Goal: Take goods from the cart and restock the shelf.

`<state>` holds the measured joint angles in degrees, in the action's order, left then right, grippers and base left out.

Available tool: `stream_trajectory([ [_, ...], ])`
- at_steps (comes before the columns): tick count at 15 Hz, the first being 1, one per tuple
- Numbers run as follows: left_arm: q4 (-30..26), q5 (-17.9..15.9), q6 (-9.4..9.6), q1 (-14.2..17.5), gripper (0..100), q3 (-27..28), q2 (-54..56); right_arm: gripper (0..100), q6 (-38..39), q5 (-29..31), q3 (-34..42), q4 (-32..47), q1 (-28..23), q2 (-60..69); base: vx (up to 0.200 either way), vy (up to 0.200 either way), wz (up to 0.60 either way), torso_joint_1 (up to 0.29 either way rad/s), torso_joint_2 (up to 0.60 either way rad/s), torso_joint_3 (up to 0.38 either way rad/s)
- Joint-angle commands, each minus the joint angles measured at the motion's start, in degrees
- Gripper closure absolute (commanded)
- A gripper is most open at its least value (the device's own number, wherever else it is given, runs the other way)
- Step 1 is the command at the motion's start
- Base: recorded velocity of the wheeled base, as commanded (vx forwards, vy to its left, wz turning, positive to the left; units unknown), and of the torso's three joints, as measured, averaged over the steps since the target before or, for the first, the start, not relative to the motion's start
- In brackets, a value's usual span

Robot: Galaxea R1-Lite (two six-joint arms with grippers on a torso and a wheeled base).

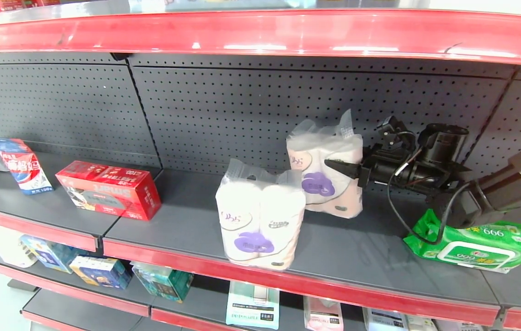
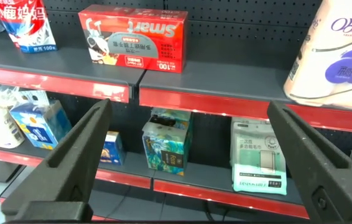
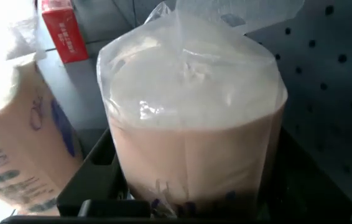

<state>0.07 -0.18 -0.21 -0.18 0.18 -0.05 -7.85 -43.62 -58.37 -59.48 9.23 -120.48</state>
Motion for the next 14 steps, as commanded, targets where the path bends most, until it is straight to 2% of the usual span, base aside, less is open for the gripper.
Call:
stream_trajectory([
  [1,0.01,0.01,0.03,0.01,0,-0.01,-0.04,100,1.52,-0.59,-2.19,-0.02,1.93,-2.04,0.000,0.000,0.00,0.000,0.00,0.000],
  [8,0.01,0.01,-0.06,0.01,0,-0.01,-0.04,100,1.61,-0.68,-5.09,-0.02,7.12,-6.61,0.000,0.000,0.00,0.000,0.00,0.000],
  [14,0.01,0.01,-0.06,0.01,0,-0.01,-0.04,100,1.52,-0.68,-6.67,-0.02,7.30,-8.72,0.000,0.000,0.00,0.000,0.00,0.000],
])
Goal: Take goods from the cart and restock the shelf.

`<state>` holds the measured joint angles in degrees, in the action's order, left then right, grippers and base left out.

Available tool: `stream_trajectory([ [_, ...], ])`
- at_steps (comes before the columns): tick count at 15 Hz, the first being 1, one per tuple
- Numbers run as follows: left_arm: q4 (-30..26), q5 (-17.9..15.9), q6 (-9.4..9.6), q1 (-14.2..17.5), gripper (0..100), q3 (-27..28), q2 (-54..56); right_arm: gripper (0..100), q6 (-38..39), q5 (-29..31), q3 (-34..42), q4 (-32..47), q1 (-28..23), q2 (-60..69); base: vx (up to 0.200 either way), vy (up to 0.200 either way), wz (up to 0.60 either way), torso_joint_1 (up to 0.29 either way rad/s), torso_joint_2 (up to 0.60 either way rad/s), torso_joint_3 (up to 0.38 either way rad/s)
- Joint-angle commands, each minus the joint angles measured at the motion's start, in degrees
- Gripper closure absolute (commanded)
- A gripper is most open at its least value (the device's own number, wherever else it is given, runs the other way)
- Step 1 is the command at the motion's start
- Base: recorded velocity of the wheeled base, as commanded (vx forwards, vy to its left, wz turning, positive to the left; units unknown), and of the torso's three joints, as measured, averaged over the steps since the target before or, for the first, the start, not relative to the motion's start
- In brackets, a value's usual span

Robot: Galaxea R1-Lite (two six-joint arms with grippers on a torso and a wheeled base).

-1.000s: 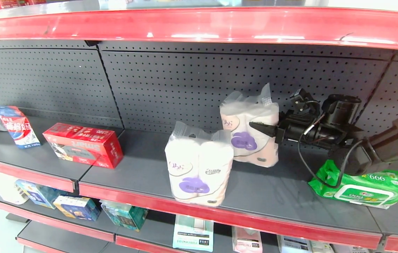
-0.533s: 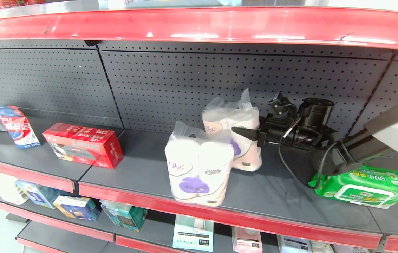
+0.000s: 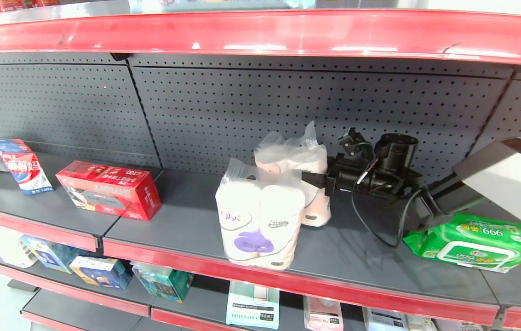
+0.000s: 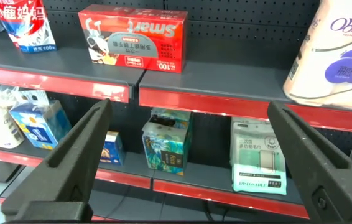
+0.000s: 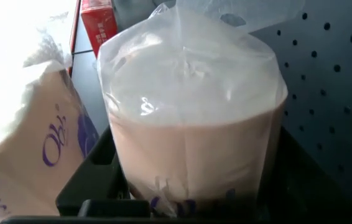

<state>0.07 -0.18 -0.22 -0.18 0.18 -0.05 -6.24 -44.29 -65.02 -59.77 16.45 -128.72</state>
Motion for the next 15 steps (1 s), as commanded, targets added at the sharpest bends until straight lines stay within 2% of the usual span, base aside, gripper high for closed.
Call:
stream_trajectory([
  [1,0.01,0.01,-0.04,0.01,0,-0.01,-0.04,100,-0.26,-0.01,-0.10,0.27,0.08,-0.65,0.000,0.000,0.00,0.000,0.00,0.000],
  [5,0.01,0.01,-0.04,0.01,0,-0.01,-0.04,100,-2.20,-2.12,2.45,0.71,-1.86,-0.30,0.000,0.000,0.00,0.000,0.00,0.000],
  [11,0.01,0.01,-0.04,0.01,0,-0.01,-0.04,100,-9.67,-4.75,8.34,0.88,-3.17,0.40,0.000,0.000,0.00,0.000,0.00,0.000],
  [15,0.01,0.01,-0.04,0.01,0,-0.01,-0.04,100,-9.58,-4.58,8.51,0.97,-2.38,0.40,0.000,0.000,0.00,0.000,0.00,0.000],
])
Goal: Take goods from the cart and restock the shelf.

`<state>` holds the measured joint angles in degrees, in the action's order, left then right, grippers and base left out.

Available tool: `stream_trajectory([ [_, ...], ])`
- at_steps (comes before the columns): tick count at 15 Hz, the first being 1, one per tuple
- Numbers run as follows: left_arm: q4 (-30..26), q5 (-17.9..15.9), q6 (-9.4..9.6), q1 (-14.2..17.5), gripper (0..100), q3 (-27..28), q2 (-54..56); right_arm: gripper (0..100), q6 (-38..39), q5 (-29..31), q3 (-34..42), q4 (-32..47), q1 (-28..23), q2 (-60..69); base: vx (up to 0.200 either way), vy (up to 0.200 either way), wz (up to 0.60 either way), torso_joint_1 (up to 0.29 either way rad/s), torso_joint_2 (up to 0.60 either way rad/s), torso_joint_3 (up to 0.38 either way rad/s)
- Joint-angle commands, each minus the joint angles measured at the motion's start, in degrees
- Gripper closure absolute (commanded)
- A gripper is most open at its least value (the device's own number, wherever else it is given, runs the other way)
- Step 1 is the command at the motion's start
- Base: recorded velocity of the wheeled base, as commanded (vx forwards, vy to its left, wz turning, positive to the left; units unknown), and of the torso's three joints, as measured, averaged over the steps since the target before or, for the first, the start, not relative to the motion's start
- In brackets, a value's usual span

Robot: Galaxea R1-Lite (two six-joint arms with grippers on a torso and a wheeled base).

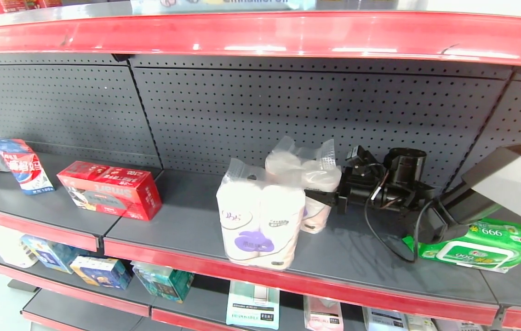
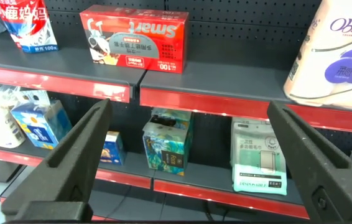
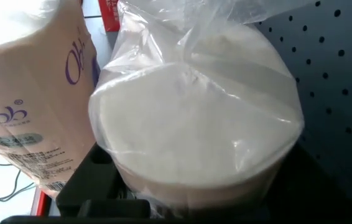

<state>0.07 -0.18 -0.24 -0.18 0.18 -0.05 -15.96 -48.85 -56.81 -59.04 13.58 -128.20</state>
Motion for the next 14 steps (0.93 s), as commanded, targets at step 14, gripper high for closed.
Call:
stream_trajectory([
  [14,0.01,0.01,-0.02,0.01,0,-0.01,-0.04,100,-0.30,0.24,-3.40,0.24,4.35,-3.64,0.000,0.000,0.00,0.000,0.00,0.000],
])
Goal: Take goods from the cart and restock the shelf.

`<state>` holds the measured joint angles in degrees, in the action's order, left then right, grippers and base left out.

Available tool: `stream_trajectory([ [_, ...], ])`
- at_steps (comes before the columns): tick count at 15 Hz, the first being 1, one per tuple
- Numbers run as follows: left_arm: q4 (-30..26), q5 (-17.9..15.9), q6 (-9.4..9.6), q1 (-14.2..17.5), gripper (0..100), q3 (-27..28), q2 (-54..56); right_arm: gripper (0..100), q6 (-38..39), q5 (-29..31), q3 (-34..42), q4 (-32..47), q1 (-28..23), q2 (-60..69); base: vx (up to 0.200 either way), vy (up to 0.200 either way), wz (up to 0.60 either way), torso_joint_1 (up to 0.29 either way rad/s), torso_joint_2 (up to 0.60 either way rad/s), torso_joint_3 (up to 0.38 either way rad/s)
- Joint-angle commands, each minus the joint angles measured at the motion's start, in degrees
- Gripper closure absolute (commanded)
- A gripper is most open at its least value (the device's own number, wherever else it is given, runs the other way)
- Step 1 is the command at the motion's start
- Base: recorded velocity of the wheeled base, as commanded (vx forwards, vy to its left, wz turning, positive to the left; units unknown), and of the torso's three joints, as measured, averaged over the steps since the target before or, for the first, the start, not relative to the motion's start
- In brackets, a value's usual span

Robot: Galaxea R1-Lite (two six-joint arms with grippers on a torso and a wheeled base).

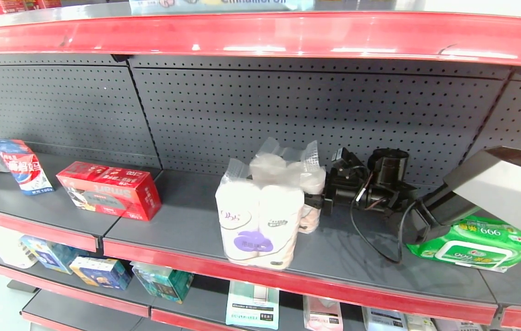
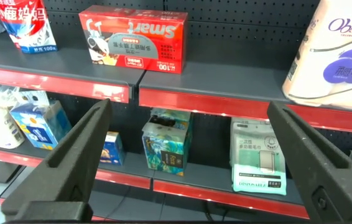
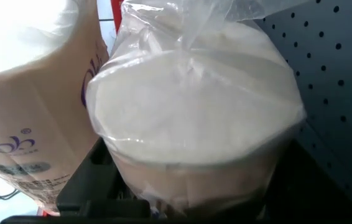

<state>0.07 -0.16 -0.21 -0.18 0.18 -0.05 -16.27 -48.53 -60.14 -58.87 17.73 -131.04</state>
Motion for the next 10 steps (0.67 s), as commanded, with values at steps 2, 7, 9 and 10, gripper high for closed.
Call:
stream_trajectory([
  [2,0.01,-0.02,-0.06,0.01,0,-0.01,-0.04,100,0.10,-0.07,-0.68,0.16,0.47,-1.15,0.000,0.000,0.00,0.000,0.00,0.000],
  [7,0.01,-0.02,0.03,0.01,0,-0.01,-0.04,100,2.21,0.19,-3.58,0.16,1.70,-2.56,0.000,0.000,0.00,0.000,0.00,0.000],
  [9,0.01,-0.02,-0.06,0.01,0,-0.01,-0.04,100,2.21,0.19,-3.67,0.16,1.87,-2.91,0.000,0.000,0.00,0.000,0.00,0.000],
  [10,0.01,-0.02,-0.06,0.01,0,-0.01,-0.04,100,2.21,0.19,-3.67,0.16,1.87,-2.91,0.000,0.000,0.00,0.000,0.00,0.000],
])
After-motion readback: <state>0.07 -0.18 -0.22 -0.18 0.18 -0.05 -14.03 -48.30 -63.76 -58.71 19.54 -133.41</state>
